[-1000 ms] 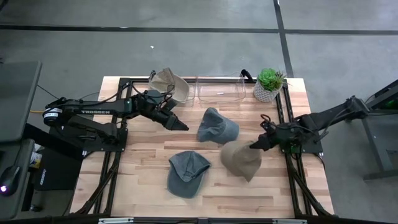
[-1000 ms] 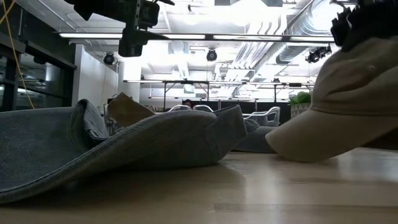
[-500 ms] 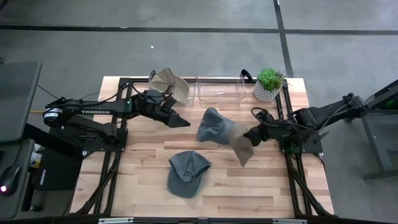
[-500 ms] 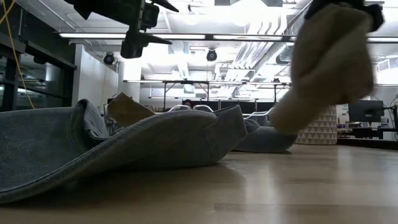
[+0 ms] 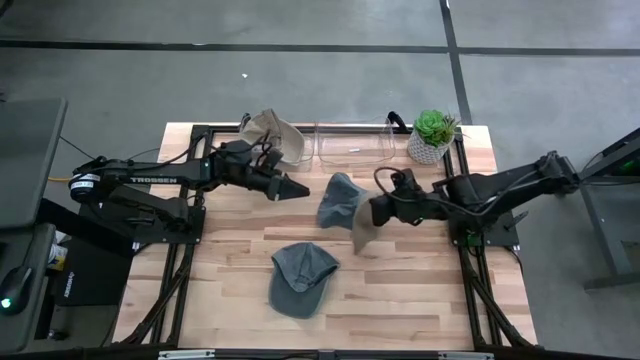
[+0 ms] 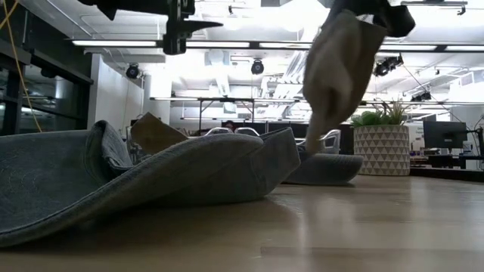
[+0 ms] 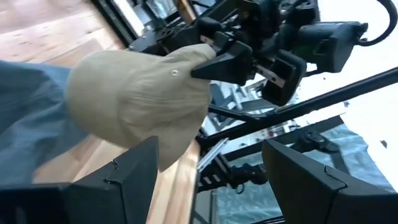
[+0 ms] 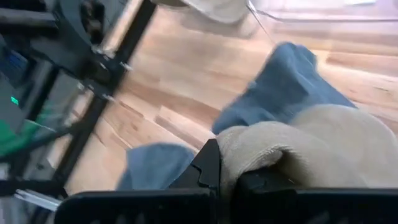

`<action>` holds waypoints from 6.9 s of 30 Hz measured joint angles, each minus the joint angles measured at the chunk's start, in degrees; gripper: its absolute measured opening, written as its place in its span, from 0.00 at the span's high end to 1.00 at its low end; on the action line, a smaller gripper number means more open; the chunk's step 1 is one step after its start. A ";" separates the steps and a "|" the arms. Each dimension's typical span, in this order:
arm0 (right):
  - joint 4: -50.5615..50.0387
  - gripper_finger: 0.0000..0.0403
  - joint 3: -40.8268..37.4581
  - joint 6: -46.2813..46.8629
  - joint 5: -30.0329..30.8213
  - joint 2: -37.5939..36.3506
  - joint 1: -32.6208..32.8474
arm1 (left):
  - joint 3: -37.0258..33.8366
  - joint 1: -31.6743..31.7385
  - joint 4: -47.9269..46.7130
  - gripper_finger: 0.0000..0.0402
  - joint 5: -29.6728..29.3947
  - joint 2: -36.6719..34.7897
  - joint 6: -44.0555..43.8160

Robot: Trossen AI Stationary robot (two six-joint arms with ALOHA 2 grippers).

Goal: Pick & Place hat
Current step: Put the brown cap into the left transparent bin

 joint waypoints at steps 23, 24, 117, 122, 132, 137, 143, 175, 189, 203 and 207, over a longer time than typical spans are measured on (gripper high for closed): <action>11.27 1.00 0.16 -8.82 -0.39 0.16 -12.15 | 0.02 -8.48 0.32 0.34 -24.44 0.00 32.86; 11.29 1.00 0.16 -8.81 -0.28 0.16 -12.53 | 0.02 -8.91 0.37 0.34 -26.14 0.00 34.62; 37.78 1.00 0.12 -17.41 0.10 7.40 -21.07 | 21.13 -12.70 0.88 0.34 -77.17 30.95 62.75; 37.85 1.00 0.12 -17.80 -0.58 7.40 -21.08 | 21.13 -12.68 0.88 0.34 -77.20 30.95 62.29; 37.85 1.00 0.12 -18.48 -1.01 7.40 -21.03 | 21.09 -12.70 0.95 0.36 -83.99 30.91 57.81; 37.85 1.00 0.12 -18.50 -1.01 7.40 -21.05 | 21.09 -12.73 0.95 0.50 -85.43 30.88 57.82; 37.83 1.00 0.12 -18.92 -1.03 7.40 -21.05 | 21.09 -13.20 0.93 0.75 -85.44 30.88 58.09; 36.95 0.88 0.14 -20.42 -4.25 7.40 -21.03 | 29.61 -13.09 -22.78 1.00 -78.29 30.86 44.17; 36.91 0.79 0.14 -24.97 -9.98 7.40 -21.68 | 29.61 -13.14 -31.46 1.00 -73.49 30.22 30.34; 33.22 0.60 0.14 -33.34 -16.27 5.20 -24.14 | 29.59 -13.09 -34.83 1.00 -73.55 30.21 27.89; 31.33 0.57 0.14 -36.42 -17.60 3.34 -25.07 | 29.59 -13.09 -35.08 1.00 -73.59 30.21 27.89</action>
